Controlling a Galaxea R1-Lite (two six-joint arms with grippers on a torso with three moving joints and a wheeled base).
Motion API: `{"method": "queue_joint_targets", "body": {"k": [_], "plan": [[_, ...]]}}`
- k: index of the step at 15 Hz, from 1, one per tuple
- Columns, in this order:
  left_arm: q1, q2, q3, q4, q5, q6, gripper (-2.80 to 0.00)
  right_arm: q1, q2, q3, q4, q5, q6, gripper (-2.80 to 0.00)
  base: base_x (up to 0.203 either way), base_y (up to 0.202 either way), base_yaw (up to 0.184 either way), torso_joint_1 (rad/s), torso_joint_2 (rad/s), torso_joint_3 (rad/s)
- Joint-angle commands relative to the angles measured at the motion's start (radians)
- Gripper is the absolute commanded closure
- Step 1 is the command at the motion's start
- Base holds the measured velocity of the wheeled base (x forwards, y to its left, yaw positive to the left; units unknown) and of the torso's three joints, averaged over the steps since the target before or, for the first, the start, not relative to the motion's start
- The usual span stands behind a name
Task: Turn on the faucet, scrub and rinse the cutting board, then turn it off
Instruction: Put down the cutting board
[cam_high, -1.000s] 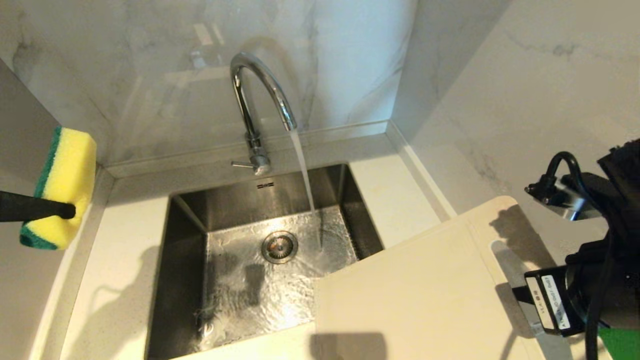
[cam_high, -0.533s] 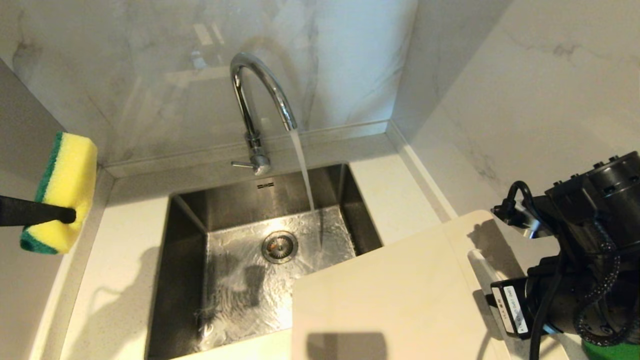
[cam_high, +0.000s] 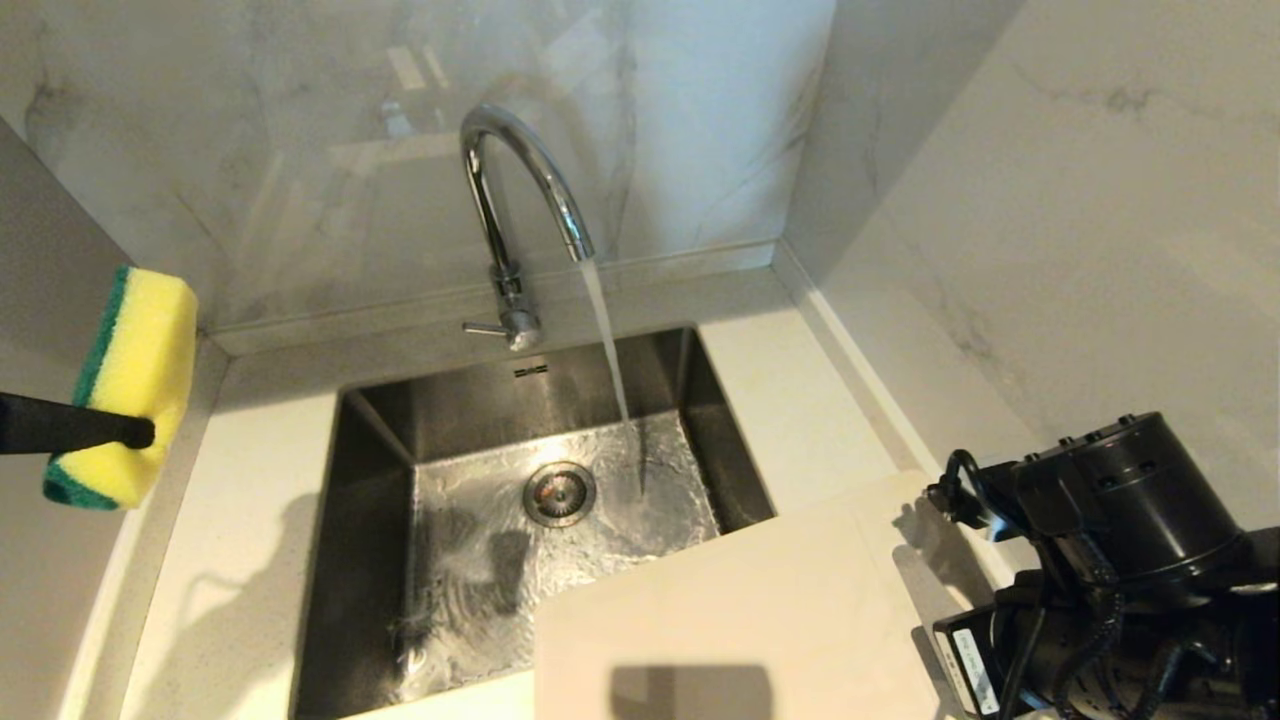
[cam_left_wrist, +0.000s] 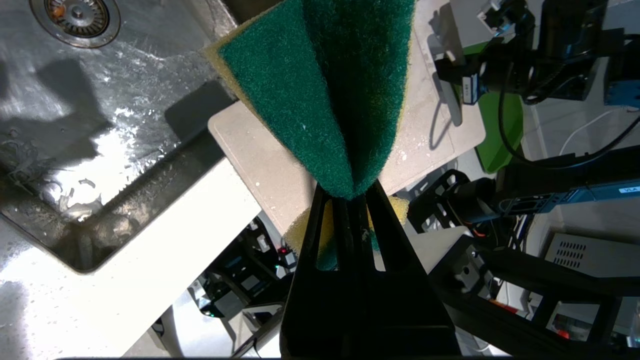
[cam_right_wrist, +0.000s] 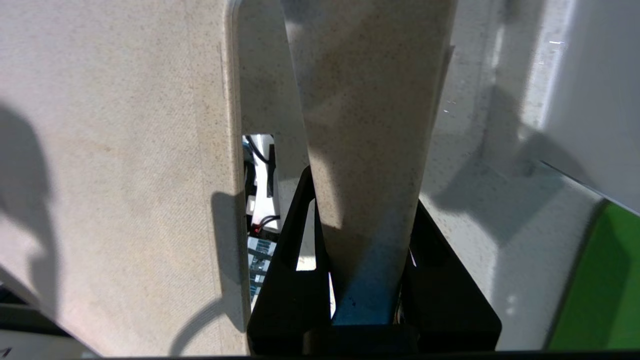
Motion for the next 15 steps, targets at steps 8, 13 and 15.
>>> {"method": "queue_joint_targets", "body": {"k": [8, 13, 15], "plan": [[-0.002, 0.016, -0.005, 0.005, 0.003, -0.002, 0.00, -0.001, 0.226, 0.035, -0.223, 0.018, 0.012, 0.00, 0.000, 0.000, 0.000, 0.000, 0.00, 0.000], [-0.006, -0.006, 0.004, 0.001, -0.005, -0.002, 0.00, -0.024, 0.323, 0.035, -0.317, 0.032, 0.038, 0.00, 0.000, 0.000, 0.000, 0.000, 0.00, 0.000], [-0.019, -0.013, 0.005, 0.001, -0.003, 0.000, 0.00, -0.057, 0.358, 0.036, -0.368, 0.050, 0.057, 0.00, 0.000, 0.000, 0.000, 0.000, 0.00, 0.000]]}}
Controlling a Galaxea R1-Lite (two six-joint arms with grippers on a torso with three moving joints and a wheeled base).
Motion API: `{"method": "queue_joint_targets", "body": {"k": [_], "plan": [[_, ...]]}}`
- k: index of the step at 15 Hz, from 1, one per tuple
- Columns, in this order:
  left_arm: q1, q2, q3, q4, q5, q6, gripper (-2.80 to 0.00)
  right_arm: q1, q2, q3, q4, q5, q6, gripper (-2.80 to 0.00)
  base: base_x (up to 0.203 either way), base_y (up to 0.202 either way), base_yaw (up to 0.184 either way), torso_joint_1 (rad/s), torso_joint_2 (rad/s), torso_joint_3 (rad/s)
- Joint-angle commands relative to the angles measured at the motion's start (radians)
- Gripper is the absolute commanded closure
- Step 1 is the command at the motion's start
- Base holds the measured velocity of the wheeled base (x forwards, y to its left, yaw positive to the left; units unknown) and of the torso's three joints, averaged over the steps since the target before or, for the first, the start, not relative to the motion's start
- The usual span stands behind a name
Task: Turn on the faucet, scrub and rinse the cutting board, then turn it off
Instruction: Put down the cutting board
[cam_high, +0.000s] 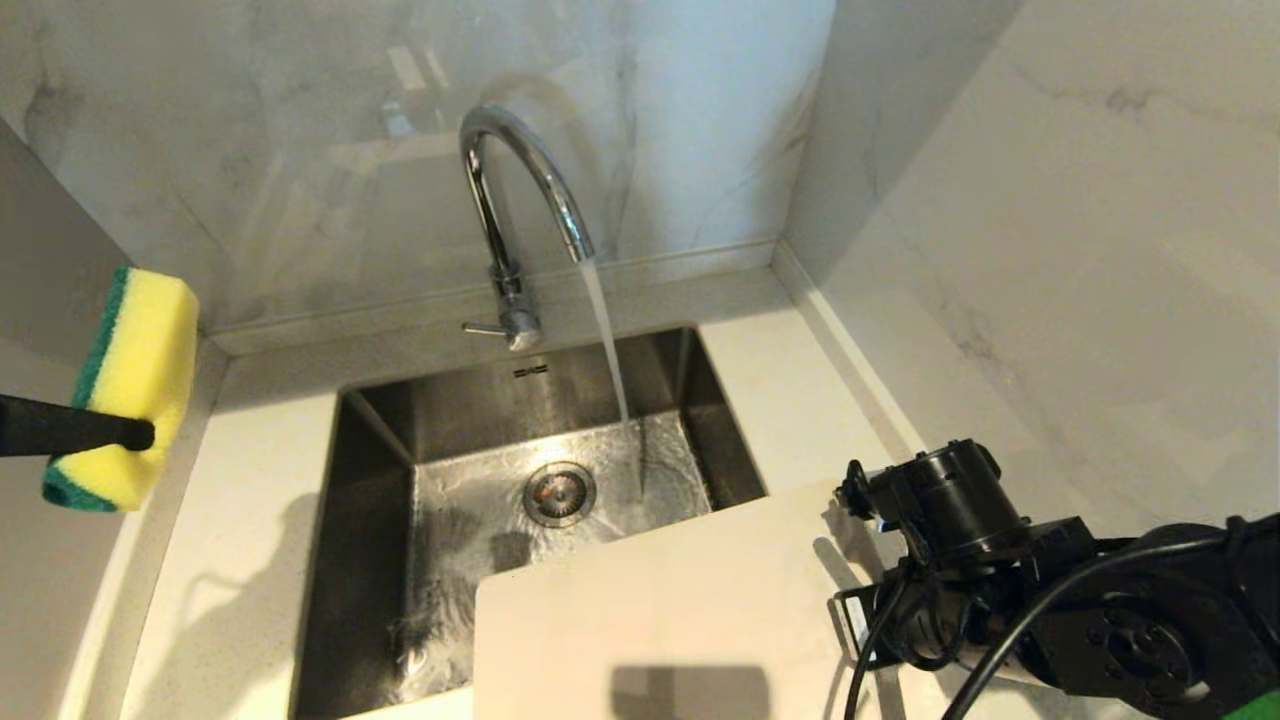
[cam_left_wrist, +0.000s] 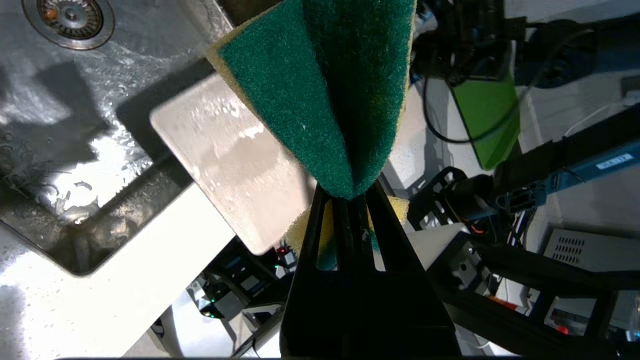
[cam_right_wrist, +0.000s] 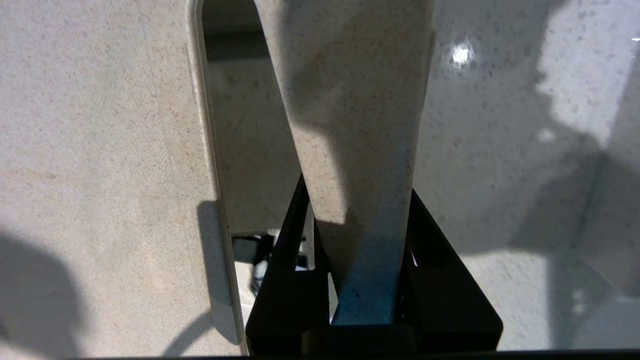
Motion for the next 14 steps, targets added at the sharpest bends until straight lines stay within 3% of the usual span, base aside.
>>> {"method": "queue_joint_targets", "body": {"k": [1, 5, 14], "plan": [[-0.010, -0.011, 0.006, 0.006, -0.002, -0.001, 0.00, -0.042, 0.055, 0.002, -0.036, 0.004, 0.022, 0.00, 0.000, 0.000, 0.000, 0.000, 0.00, 0.000], [-0.016, -0.030, 0.016, 0.006, 0.002, -0.001, 0.00, -0.136, 0.092, 0.004, -0.148, 0.010, 0.027, 0.00, 0.000, 0.000, 0.000, 0.000, 0.00, 0.000], [-0.030, -0.045, 0.042, 0.006, -0.003, -0.001, 0.00, -0.133, 0.057, 0.053, -0.166, 0.036, 0.022, 0.00, 0.000, 0.000, 0.000, 0.000, 0.00, 0.000]]}}
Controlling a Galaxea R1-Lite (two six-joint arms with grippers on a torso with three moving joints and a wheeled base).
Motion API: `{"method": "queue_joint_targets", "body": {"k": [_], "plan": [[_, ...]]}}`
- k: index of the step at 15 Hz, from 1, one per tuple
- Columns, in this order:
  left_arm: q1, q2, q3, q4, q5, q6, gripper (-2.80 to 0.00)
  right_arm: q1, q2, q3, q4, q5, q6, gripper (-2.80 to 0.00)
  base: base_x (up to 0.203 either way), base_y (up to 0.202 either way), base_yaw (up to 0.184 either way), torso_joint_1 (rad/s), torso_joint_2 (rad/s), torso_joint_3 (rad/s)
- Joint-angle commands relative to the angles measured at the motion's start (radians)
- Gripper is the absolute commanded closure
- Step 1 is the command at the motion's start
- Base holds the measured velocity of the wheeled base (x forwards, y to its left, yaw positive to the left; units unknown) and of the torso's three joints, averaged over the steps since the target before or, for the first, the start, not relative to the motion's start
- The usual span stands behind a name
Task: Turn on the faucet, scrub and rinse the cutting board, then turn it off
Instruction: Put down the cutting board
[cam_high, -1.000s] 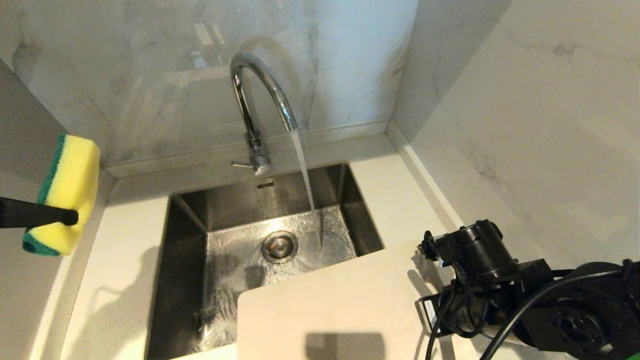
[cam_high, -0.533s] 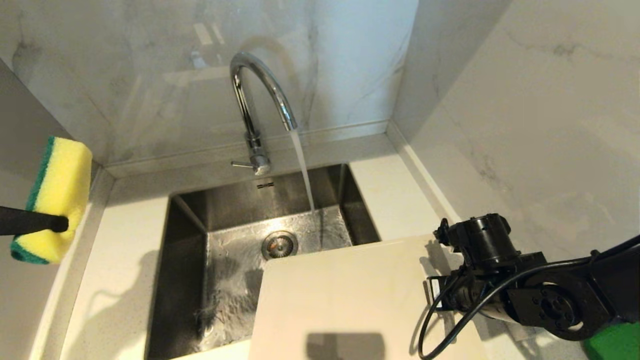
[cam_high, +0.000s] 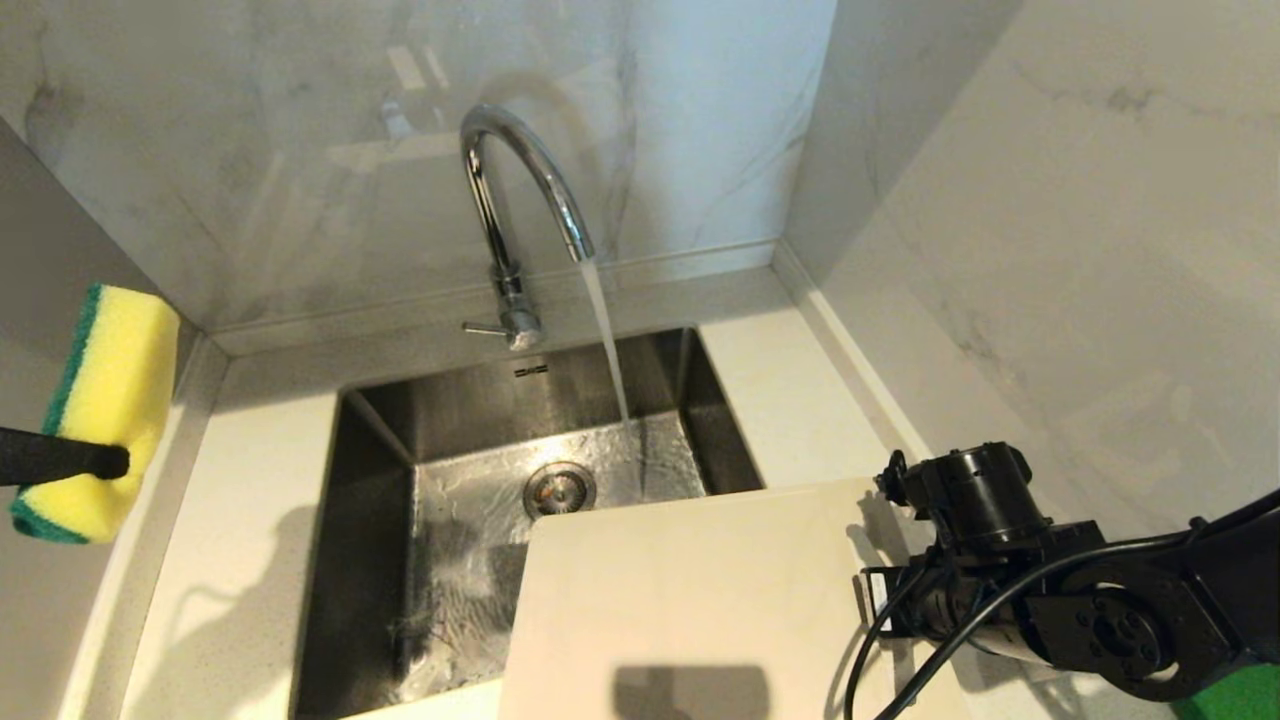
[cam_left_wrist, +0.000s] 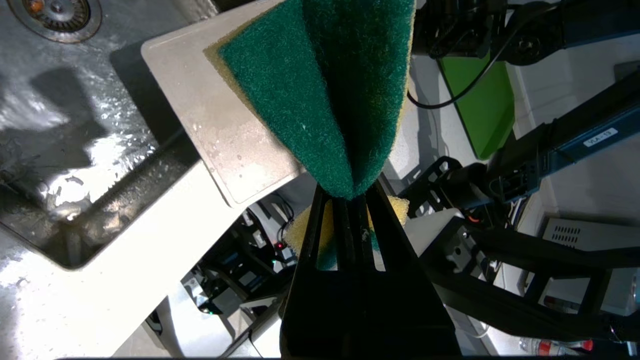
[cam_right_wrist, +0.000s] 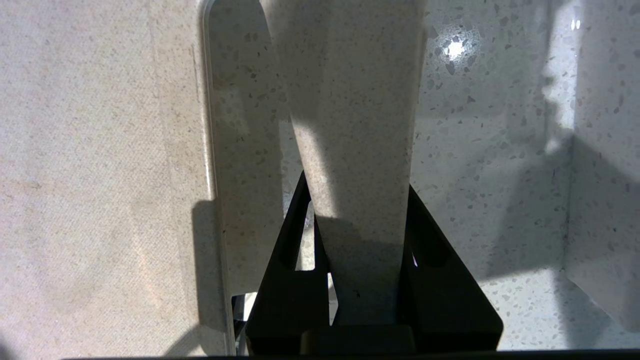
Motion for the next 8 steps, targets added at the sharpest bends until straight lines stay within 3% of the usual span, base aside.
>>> {"method": "queue_joint_targets", "body": {"k": [1, 8], "plan": [[-0.008, -0.012, 0.014, 0.004, -0.002, -0.002, 0.00, 0.000, -0.013, 0.001, -0.002, -0.001, 0.001, 0.00, 0.000, 0.000, 0.000, 0.000, 0.00, 0.000], [-0.036, -0.028, 0.023, 0.004, -0.002, -0.002, 0.00, -0.043, -0.058, 0.043, 0.001, -0.004, -0.007, 0.00, 0.000, 0.000, 0.000, 0.000, 0.00, 0.000]]}}
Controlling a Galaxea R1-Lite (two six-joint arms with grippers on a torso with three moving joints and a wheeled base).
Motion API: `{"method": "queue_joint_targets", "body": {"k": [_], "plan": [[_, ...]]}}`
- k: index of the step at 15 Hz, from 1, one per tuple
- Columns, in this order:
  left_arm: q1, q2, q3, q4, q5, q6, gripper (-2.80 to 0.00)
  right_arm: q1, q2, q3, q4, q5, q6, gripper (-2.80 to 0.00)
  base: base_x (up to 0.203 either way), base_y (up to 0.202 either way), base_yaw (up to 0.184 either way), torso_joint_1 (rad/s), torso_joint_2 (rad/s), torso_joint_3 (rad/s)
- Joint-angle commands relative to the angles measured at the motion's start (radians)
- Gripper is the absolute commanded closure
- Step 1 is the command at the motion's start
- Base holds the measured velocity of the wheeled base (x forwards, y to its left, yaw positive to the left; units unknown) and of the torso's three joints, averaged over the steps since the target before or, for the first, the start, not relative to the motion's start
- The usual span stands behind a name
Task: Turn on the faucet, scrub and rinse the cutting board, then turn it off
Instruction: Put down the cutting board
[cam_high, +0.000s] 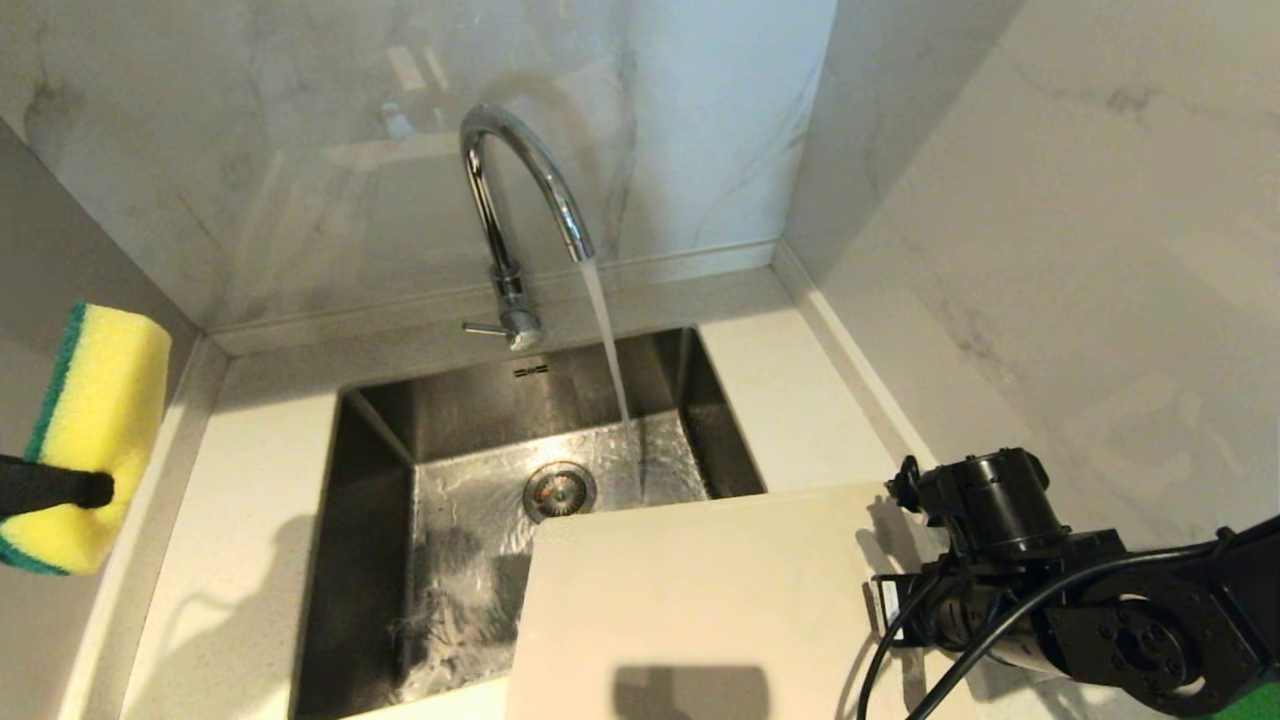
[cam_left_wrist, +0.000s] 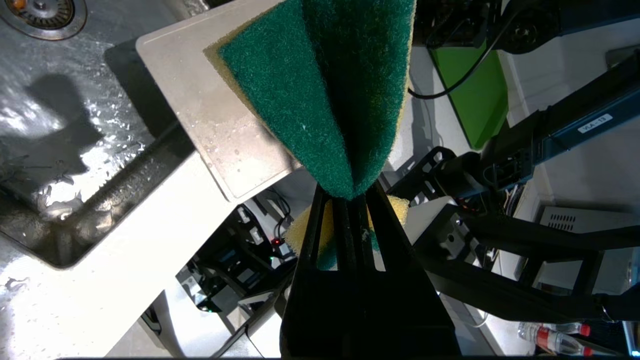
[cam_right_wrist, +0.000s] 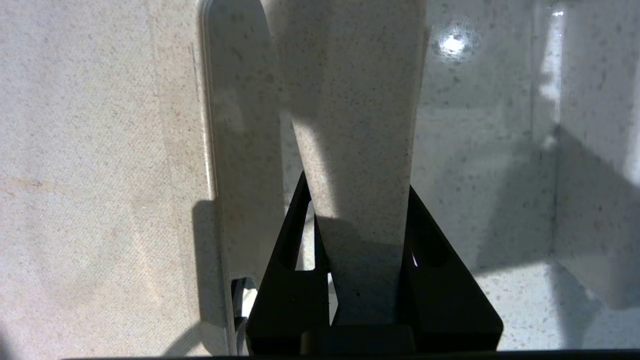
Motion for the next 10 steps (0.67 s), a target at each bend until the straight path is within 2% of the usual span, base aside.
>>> {"method": "queue_joint_targets", "body": {"k": [1, 4, 5, 10], "plan": [[-0.003, -0.004, 0.007, 0.004, -0.003, -0.002, 0.00, -0.043, -0.035, 0.020, -0.001, 0.000, -0.013, 0.00, 0.000, 0.000, 0.000, 0.000, 0.00, 0.000], [-0.011, -0.003, 0.011, 0.002, -0.003, -0.002, 0.00, -0.048, -0.029, 0.025, -0.002, 0.003, -0.021, 0.00, 0.000, 0.000, 0.000, 0.000, 0.00, 0.000], [-0.012, -0.003, 0.012, 0.002, -0.003, -0.002, 0.00, -0.048, -0.025, 0.027, -0.003, 0.003, -0.023, -2.80, 0.000, 0.000, 0.000, 0.000, 0.00, 0.000], [-0.012, -0.003, 0.013, 0.002, -0.003, -0.002, 0.00, -0.048, -0.025, 0.025, -0.002, 0.003, -0.036, -2.80, 0.000, 0.000, 0.000, 0.000, 0.00, 0.000]]}}
